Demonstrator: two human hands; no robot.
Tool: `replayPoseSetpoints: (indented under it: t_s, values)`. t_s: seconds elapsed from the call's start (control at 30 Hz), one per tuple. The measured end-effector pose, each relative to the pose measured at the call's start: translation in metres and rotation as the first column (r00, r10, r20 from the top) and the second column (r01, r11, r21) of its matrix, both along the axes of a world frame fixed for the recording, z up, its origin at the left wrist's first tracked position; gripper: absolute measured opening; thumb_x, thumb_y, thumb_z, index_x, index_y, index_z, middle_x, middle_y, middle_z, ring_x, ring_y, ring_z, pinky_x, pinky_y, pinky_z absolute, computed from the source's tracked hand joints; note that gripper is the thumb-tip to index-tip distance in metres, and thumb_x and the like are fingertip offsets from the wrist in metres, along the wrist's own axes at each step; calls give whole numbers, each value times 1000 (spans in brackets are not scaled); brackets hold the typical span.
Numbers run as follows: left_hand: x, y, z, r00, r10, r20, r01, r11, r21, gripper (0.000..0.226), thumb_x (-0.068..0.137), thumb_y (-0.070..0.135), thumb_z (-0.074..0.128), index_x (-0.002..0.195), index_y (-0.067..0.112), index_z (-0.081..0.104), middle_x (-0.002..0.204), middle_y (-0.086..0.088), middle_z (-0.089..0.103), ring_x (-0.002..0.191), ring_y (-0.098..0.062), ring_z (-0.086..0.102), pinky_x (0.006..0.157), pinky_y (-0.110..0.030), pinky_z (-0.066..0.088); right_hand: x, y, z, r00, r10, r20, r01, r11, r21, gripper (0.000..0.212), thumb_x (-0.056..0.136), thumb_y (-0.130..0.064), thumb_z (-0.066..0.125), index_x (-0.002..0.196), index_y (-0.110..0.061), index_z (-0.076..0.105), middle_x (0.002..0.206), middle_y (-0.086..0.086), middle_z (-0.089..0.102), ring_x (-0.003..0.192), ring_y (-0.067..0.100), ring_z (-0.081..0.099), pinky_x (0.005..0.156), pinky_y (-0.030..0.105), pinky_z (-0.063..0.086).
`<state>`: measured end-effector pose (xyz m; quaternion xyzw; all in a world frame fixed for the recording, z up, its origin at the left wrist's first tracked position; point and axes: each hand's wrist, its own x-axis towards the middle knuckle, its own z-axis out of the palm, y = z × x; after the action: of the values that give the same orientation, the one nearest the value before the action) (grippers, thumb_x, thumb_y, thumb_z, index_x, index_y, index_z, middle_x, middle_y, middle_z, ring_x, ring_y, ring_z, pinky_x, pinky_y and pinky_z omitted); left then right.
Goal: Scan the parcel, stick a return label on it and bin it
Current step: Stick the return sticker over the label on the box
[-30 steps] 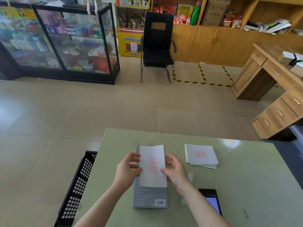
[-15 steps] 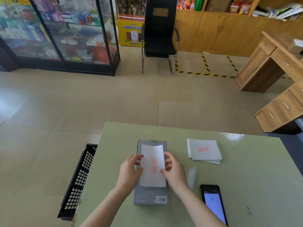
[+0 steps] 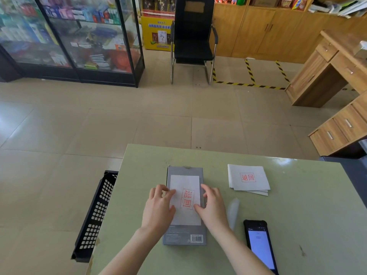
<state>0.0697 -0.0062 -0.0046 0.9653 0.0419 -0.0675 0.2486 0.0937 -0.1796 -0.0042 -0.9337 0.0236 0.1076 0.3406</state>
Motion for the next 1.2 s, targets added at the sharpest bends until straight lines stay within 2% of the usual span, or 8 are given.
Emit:
replayPoseSetpoints:
  t_s: [0.13, 0.23, 0.33, 0.5, 0.83, 1.03, 1.13, 1.2]
  values:
    - [4, 7, 1, 995, -102, -2, 102, 993, 64, 54, 84, 24, 56, 137, 25, 45, 154, -1, 25, 140, -23, 20, 108, -36, 37, -1, -5, -2, 982, 136, 129, -118, 983, -141, 54, 89, -31, 58, 138, -19, 43, 132, 0, 46, 122, 18, 45, 102, 28, 40]
    - [13, 11, -4, 955, -295, -26, 296, 950, 102, 67, 91, 35, 49, 150, 22, 20, 161, 6, -1, 147, -15, -7, 120, -38, 10, 8, -1, -6, 937, 330, 110, -290, 916, -275, 56, 97, -35, 40, 148, -19, 25, 158, -3, 20, 144, 16, 20, 118, 32, 19]
    - [22, 11, -8, 923, -370, -102, 382, 914, 139, 81, 92, 52, 43, 151, 21, -3, 157, 11, -19, 142, -10, -23, 119, -41, -3, 19, 5, -12, 899, 438, 21, -403, 844, -353, 61, 100, -36, 29, 151, -20, 1, 160, -7, -8, 148, 11, -7, 121, 35, -3]
    - [24, 11, -15, 901, -377, -215, 416, 892, 179, 95, 87, 65, 41, 149, 21, -16, 154, 10, -28, 142, -11, -24, 118, -48, -3, 23, 7, -21, 888, 456, -57, -439, 803, -404, 66, 99, -43, 24, 149, -18, -11, 152, -9, -25, 142, 7, -21, 119, 38, -9]
    - [0, -2, -8, 954, -282, -107, 299, 926, 229, 76, 95, 52, 39, 151, 16, 2, 160, 1, -9, 147, -19, -10, 119, -41, -2, -22, -9, -19, 863, 504, -46, -480, 786, -389, 65, 99, -45, 22, 151, -17, -5, 155, -9, -22, 141, 6, -23, 116, 33, -14]
    - [-41, -9, 1, 962, -264, 70, 234, 929, 286, 68, 68, 40, 82, 125, 10, 62, 136, -6, 58, 124, -28, 54, 93, -47, 51, -53, -18, -13, 855, 518, -33, -490, 786, -376, 63, 100, -42, 25, 151, -19, -4, 154, -12, -20, 142, 4, -22, 117, 35, -18]
    - [-60, -9, 1, 960, -259, 108, 219, 932, 288, 65, 66, 40, 83, 121, 11, 64, 134, -6, 59, 123, -28, 56, 96, -44, 49, -70, -18, -8, 849, 528, 12, -489, 795, -357, 62, 99, -39, 30, 152, -18, 5, 157, -10, -9, 146, 9, -11, 115, 32, -22]
    - [-75, -8, 1, 959, -270, 92, 234, 930, 282, 64, 69, 41, 80, 123, 11, 63, 136, -4, 57, 127, -27, 51, 107, -40, 32, -84, -20, -4, 840, 541, 38, -488, 785, -382, 61, 95, -37, 43, 149, -14, 25, 158, -4, 16, 146, 15, 13, 114, 31, -15]
